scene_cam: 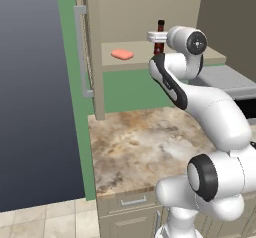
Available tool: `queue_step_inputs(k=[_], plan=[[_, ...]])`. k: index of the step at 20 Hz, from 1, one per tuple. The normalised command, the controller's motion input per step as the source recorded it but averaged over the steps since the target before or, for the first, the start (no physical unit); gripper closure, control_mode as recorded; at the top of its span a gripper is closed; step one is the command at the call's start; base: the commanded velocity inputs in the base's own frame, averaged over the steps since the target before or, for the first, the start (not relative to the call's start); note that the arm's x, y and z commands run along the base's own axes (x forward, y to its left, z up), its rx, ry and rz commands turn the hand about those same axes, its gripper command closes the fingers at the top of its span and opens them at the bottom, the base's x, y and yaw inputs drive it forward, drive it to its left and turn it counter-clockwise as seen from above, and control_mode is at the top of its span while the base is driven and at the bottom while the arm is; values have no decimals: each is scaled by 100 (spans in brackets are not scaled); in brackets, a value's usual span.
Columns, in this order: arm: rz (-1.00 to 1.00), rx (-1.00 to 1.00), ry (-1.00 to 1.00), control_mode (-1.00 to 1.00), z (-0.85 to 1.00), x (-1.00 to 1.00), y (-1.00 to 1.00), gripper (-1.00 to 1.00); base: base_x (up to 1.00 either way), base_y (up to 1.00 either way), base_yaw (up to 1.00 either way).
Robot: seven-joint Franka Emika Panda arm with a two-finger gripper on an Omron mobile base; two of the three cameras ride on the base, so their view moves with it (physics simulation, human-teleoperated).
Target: The dining table condiment station is running low on condiment bottle. Refill the condiment station by opening the cabinet and taking the condiment bottle from the cabinet and placing it on the dining table.
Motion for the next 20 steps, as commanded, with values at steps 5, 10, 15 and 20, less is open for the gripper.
queue_step_inputs(k=[5, 10, 15, 20], plan=[[0, 0, 0, -100, -10, 14, 2, -100, 0, 0, 0], [0, 0, 0, -100, -3, 15, 0, -100, 0, 0, 0], [0, 0, 0, -100, -5, 21, 1, -100, 0, 0, 0], [0, 0, 0, -100, -5, 15, 0, -100, 0, 0, 0]])
